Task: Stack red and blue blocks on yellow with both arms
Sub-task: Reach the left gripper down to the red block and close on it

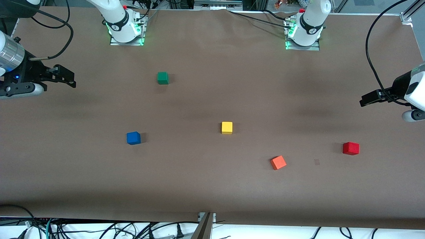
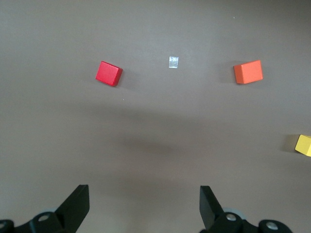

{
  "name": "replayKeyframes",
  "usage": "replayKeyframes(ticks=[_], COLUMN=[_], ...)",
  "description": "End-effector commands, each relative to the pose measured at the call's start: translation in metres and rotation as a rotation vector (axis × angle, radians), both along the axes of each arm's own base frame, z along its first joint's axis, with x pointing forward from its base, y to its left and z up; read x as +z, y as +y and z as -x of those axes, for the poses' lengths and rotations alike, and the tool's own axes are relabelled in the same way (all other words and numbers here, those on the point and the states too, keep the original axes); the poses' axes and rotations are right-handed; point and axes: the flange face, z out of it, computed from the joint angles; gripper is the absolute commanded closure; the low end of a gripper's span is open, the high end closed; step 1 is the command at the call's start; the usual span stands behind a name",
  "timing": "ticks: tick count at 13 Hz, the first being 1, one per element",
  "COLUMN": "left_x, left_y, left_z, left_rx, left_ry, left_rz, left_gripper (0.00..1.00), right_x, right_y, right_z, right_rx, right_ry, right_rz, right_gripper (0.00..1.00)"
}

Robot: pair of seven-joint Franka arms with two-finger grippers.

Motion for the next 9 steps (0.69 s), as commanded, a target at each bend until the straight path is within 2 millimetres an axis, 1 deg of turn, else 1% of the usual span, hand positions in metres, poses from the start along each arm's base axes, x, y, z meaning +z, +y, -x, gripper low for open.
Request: replayKeyframes(ticks=[1,2,3,4,5,7,8,9], left_x=[0.004,0.001,-0.008,-0.009,-0.021,-0.065,-0.083,-0.103], left_y=[0.004,0.008,0.020,0.045,0.060,0.073,0.077,0.087], left_z=[-0.004,-0.005,-0.009,-0.017,-0.026,-0.043,-0.052,-0.061], left_rx=[0.010,0.013,0.033,0.067,0.067,0.007,0.007,0.006], left_ry=[0.010,0.014,0.027,0.014,0.022,0.068,0.062,0.048], left_rz=[0.001,0.001,0.005,0.009,0.018,0.031,0.028,0.025], left_gripper=[0.00,0.00,0.00,0.00,0.00,0.00,0.00,0.00], right_x=[0.007,0.008,0.008,0.008,0.008,0.009,0.008,0.009], right_y=[0.004,0.011,0.015,0.015,0.015,0.015,0.015,0.015], right_z=[0.001,0.002,0.003,0.003,0.003,0.003,0.002,0.003], right_rx=[-0.048,-0.060,-0.057,-0.057,-0.056,-0.056,-0.056,-0.056], right_ry=[0.004,0.002,0.003,0.003,0.003,0.001,0.001,0.001], right_rz=[0.003,0.005,0.003,0.003,0.003,0.003,0.004,0.003], right_gripper=[0.00,0.00,0.00,0.00,0.00,0.00,0.00,0.00])
